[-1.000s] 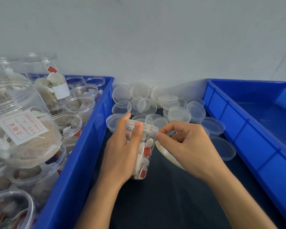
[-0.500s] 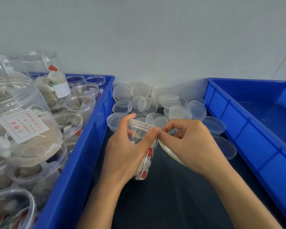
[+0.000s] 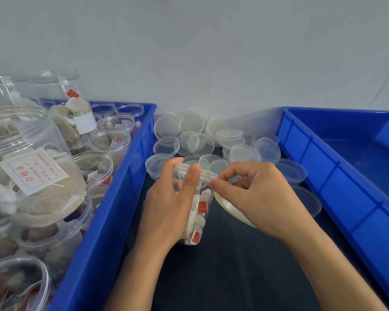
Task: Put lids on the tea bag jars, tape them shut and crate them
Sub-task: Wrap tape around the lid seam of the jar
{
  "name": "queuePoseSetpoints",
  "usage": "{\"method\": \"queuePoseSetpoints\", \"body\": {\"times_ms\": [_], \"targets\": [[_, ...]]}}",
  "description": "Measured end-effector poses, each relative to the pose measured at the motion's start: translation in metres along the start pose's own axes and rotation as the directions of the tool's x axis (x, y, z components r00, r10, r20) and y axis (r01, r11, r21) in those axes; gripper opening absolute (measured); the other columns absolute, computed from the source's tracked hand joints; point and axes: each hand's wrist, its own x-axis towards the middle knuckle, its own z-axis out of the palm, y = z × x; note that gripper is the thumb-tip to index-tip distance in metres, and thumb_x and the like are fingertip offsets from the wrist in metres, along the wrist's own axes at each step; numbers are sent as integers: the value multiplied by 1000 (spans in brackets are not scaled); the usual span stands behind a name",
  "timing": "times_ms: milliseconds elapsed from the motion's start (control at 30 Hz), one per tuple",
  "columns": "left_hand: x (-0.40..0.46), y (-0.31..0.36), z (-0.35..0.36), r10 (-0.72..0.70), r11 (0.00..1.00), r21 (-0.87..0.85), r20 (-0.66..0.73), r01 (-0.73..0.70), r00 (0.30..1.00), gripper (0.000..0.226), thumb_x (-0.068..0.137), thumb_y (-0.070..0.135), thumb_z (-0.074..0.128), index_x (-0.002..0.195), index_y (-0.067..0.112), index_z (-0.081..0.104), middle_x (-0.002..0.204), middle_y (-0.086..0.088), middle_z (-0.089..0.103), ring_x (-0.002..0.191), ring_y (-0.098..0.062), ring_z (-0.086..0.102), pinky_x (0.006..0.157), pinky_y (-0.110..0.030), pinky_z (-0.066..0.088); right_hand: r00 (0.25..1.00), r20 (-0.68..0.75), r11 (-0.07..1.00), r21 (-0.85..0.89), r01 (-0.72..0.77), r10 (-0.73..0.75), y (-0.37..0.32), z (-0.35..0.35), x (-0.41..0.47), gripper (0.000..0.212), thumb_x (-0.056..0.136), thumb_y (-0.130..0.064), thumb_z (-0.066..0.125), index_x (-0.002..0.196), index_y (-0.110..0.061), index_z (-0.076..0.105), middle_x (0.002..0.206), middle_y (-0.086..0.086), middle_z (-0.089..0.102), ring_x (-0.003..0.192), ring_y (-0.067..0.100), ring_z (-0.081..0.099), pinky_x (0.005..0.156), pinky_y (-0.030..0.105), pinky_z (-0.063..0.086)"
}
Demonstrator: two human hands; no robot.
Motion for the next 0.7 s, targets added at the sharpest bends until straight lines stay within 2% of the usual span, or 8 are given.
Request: {"method": "queuePoseSetpoints", "body": {"times_ms": [67,167,400,533,700], "targets": [[-1,0,0,-4,1000,-4,12,4,1000,91,70,106,16,144,59,38,106,31,58,96,8,60,73,-14,38,1000,-10,1000,-14,4,-4,1,0,0,15,91,-54,70,90,-39,72,45,-9,49,41,8,40,55,29,34],[-1,2,0,-13,1000,-25,17,13,1000,88,68,105,27,143,59,40,109,25,63,96,5,64,73,-16,43,1000,-16,1000,-30,-2,2,1,0,0,16,91,-55,70,90,-40,72,44,-8,48,41,9,40,55,29,34],[-3,3,1,13,1000,4,9,-13,1000,87,64,100,49,140,58,41,109,20,64,99,-1,67,82,-28,56,999,-35,998,-57,-12,10,0,1,0,23,87,-64,67,91,-41,71,46,-8,50,42,10,41,55,29,34],[-2,4,2,26,999,29,15,-26,1000,91,63,100,50,142,57,38,109,22,62,99,0,66,82,-26,56,998,-60,994,-110,-18,12,-1,2,-1,15,87,-59,67,89,-45,69,46,-10,51,44,9,43,55,30,37],[-2,2,1,37,999,17,8,-37,999,86,70,97,44,145,54,40,109,23,62,98,-1,67,76,-21,52,996,-86,987,-159,-17,4,-3,4,-1,25,89,-70,67,86,-44,68,45,-14,52,42,6,45,53,29,36]]}}
